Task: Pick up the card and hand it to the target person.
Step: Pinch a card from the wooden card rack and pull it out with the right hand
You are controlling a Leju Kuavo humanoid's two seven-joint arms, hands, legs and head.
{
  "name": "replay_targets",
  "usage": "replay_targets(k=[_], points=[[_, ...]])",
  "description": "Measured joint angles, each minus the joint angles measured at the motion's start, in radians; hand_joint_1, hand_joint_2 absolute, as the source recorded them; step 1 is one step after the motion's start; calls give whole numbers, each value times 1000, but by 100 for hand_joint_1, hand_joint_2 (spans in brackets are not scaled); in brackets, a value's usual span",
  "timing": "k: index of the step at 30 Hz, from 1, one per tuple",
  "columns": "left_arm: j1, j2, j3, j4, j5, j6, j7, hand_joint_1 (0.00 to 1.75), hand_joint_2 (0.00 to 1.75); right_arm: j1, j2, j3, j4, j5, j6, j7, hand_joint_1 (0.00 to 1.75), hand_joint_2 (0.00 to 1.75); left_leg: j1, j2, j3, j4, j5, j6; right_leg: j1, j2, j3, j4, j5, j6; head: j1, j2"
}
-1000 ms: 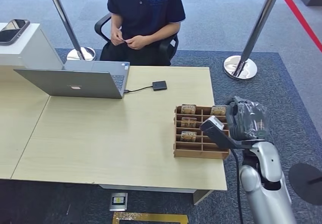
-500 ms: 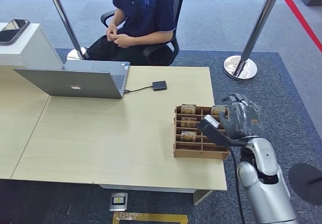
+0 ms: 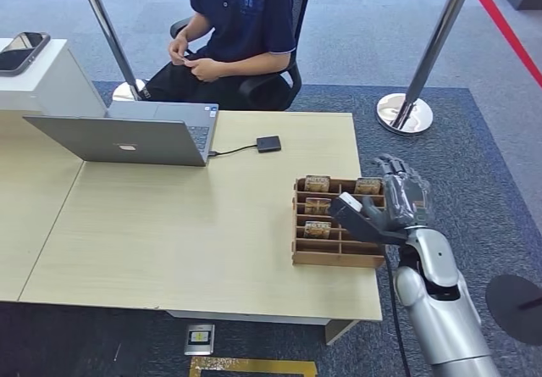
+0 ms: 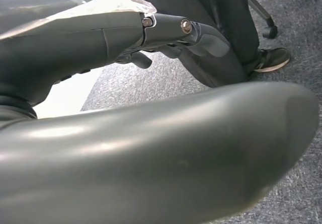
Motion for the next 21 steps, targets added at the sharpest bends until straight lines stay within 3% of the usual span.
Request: replay_targets(k=[6, 21], points=[[0, 0, -1, 0, -5, -6, 0, 0, 0, -6, 0, 0, 36, -2, -2, 4, 55, 175, 0, 0, 0, 0, 0, 0, 0, 0, 0, 0, 0, 0, 0, 0], [0, 0, -1, 0, -3, -7, -1, 0, 0, -79, 1, 0, 117, -4, -13, 4, 89, 175, 0, 0, 0, 0, 0, 0, 0, 0, 0, 0, 0, 0, 0, 0]])
